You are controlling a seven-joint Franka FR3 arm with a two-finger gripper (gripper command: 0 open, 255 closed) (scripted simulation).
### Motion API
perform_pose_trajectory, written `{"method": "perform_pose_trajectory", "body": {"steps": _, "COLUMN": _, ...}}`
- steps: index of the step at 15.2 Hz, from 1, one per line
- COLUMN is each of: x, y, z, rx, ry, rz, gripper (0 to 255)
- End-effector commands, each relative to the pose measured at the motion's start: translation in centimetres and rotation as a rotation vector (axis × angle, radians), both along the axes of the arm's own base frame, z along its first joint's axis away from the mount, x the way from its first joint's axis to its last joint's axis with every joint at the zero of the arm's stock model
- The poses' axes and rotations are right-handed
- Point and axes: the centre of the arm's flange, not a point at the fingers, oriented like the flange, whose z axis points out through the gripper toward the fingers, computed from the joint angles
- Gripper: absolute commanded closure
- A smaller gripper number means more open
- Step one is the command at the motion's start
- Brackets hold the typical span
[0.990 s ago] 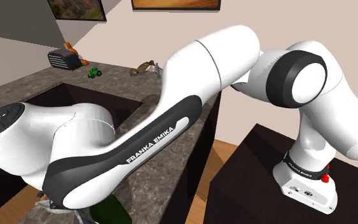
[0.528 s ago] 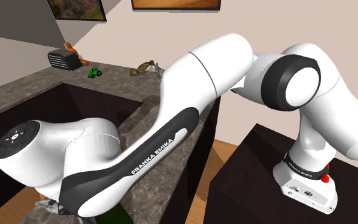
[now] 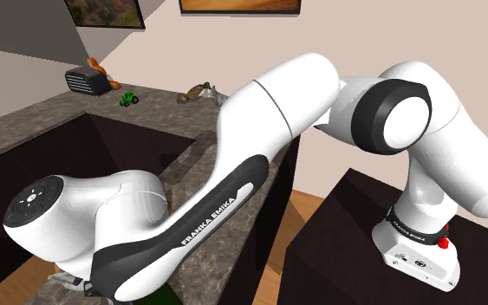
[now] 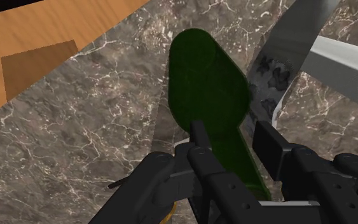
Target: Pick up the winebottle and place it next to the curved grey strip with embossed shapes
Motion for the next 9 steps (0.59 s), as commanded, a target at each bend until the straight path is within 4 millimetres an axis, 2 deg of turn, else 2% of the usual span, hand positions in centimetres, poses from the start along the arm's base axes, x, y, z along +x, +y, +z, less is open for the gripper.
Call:
{"method": "perform_pose_trajectory", "body": {"steps": 1, "x": 0.0, "y": 0.0, "z": 0.0, "rx": 0.001, "ry": 0.0, "rz": 0.0, "gripper": 255}}
{"method": "perform_pose_trajectory", "body": {"steps": 2, "x": 0.0, "y": 0.0, "z": 0.0, "rx": 0.001, "ry": 0.0, "rz": 0.0, "gripper": 255}}
{"method": "perform_pose_trajectory", "body": {"steps": 3, "x": 0.0, "y": 0.0, "z": 0.0, "rx": 0.001, "ry": 0.0, "rz": 0.0, "gripper": 0}}
{"method": "perform_pose_trajectory", "body": {"steps": 8, "x": 0.0, "y": 0.0, "z": 0.0, "rx": 0.001, "ry": 0.0, "rz": 0.0, "gripper": 0}}
{"method": "perform_pose_trajectory", "body": {"steps": 9, "x": -0.1, "y": 0.1, "z": 1.3, "rx": 0.001, "ry": 0.0, "rz": 0.0, "gripper": 0}}
